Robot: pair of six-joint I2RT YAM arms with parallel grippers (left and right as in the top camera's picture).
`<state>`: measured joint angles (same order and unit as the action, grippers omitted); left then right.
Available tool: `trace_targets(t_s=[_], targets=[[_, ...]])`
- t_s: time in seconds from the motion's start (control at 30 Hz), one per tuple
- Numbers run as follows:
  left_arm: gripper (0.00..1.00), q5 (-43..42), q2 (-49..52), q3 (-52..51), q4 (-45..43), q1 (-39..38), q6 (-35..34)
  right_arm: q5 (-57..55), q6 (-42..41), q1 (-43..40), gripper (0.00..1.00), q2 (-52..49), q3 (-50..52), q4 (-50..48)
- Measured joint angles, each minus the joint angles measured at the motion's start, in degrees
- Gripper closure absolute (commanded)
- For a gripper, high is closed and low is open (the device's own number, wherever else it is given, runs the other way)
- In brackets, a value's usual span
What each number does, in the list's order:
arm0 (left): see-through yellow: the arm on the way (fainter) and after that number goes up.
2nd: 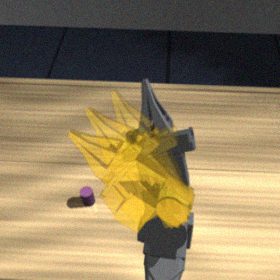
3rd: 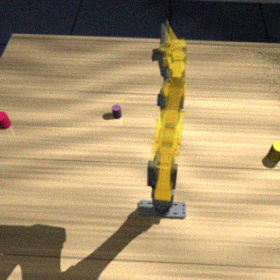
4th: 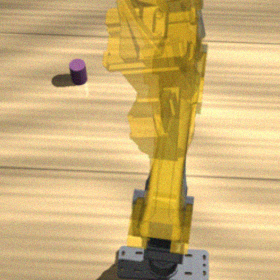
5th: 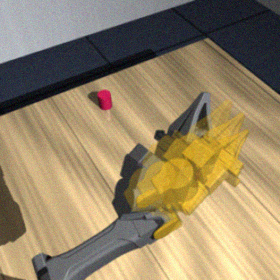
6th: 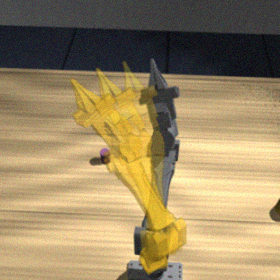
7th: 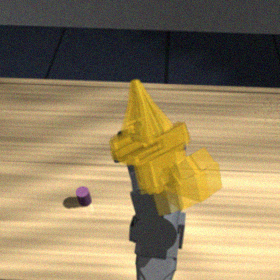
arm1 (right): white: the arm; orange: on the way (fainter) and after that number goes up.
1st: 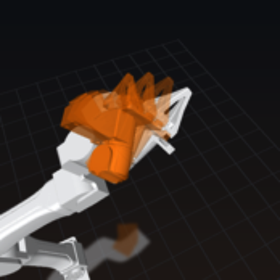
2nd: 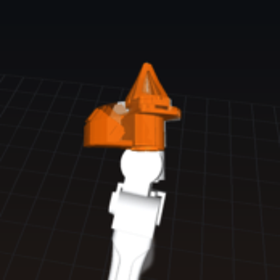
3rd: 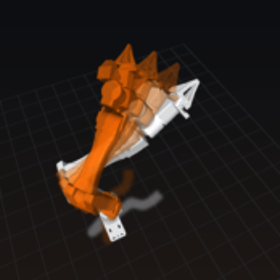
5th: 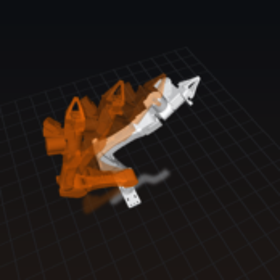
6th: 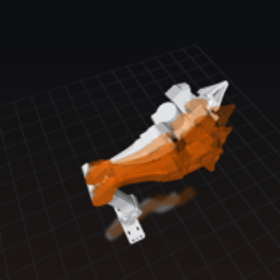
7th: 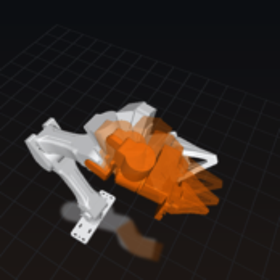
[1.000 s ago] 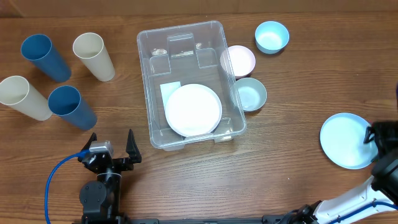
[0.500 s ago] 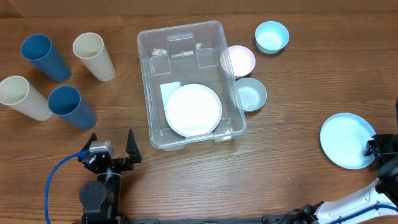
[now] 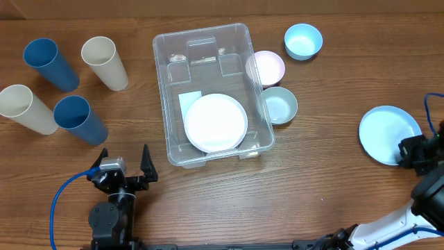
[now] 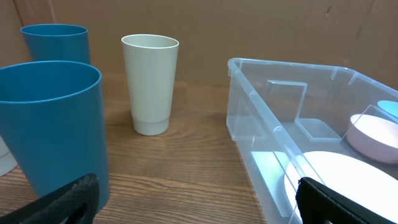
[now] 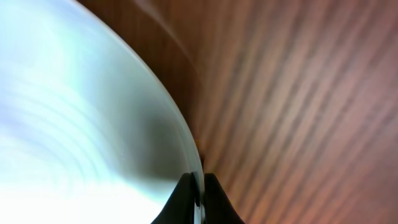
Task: Pack container
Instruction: 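Move the right gripper to the light-blue plate's rim and grasp it, then lift the light-blue plate and carry it over the bin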
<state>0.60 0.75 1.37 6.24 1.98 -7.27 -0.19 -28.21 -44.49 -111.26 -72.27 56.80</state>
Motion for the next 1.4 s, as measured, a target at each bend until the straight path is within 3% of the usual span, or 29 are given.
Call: trace_targets(t_s=[0.17,0.37,0.8,1.0,1.2,1.4], targets=[[0.00,0.00,0.00,0.00,0.00,0.02,0.00,1.07,0.57,4.46,0.96,-0.02,-3.19,1.14],[0.00,0.00,0.00,0.00,0.00,0.00,0.00,2.43,2.19,12.20,0.96,0.85,-14.86,7.52],[0.00,0.00,0.00,0.00,0.00,0.02,0.00,12.35,8.63,26.03,0.96,14.80,-26.84,16.09],[0.00,0.02,0.00,0.00,0.00,0.02,0.00,16.87,13.31,41.62,0.96,23.30,-27.91,16.70],[0.00,0.00,0.00,0.00,0.00,0.00,0.00,10.97,14.38,60.72,0.96,21.49,-28.11,16.74],[0.00,0.00,0.00,0.00,0.00,0.02,0.00,7.48,14.64,66.66,0.96,15.67,-24.74,13.62]])
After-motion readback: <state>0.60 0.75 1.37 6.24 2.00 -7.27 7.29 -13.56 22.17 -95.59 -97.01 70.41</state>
